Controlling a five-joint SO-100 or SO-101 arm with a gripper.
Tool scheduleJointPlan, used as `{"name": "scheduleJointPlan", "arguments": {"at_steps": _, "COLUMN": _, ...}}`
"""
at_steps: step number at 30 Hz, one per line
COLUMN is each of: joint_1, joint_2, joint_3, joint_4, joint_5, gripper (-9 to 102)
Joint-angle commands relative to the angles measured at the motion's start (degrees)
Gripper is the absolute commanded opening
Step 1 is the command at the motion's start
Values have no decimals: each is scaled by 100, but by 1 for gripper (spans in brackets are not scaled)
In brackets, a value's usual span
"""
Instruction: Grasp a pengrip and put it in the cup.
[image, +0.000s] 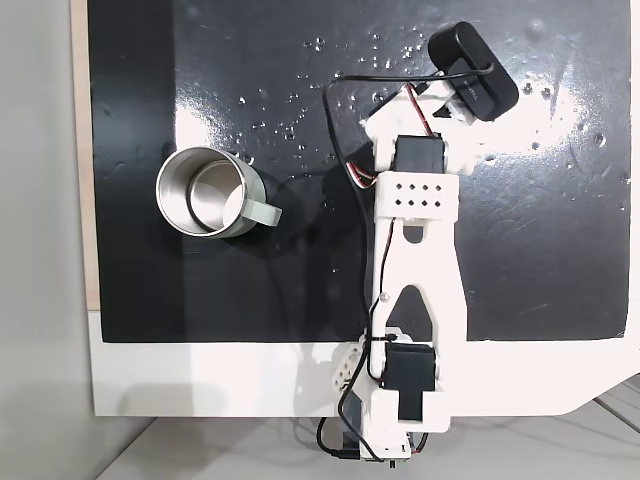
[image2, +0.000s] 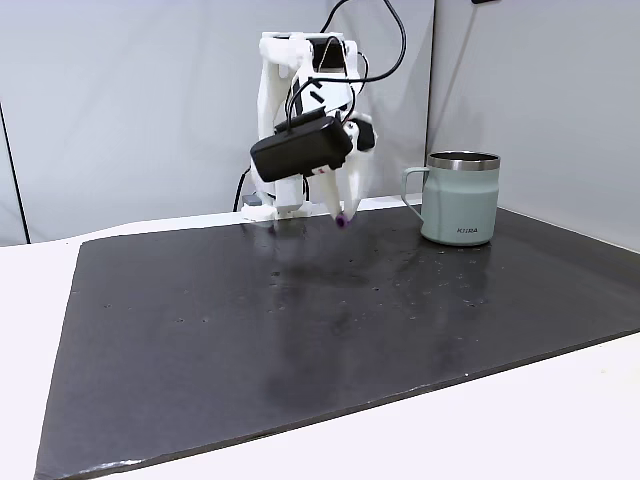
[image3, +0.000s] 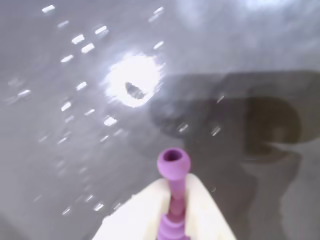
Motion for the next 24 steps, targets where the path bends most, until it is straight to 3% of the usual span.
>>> {"name": "scheduleJointPlan", "arguments": {"at_steps": 1, "joint_1": -334, "joint_2": 765, "joint_3": -360, "joint_4": 290, "joint_5": 475, "gripper": 0}}
{"name": "scheduleJointPlan", "arguments": {"at_steps": 12, "joint_1": -1749, "joint_2": 2004, "joint_3": -272, "joint_4": 193, "joint_5": 2109, "gripper": 0}}
{"name": "scheduleJointPlan", "arguments": {"at_steps": 24, "joint_1": -3313, "joint_2": 2461, "joint_3": 44, "joint_4": -492, "joint_5": 2962, "gripper": 0}}
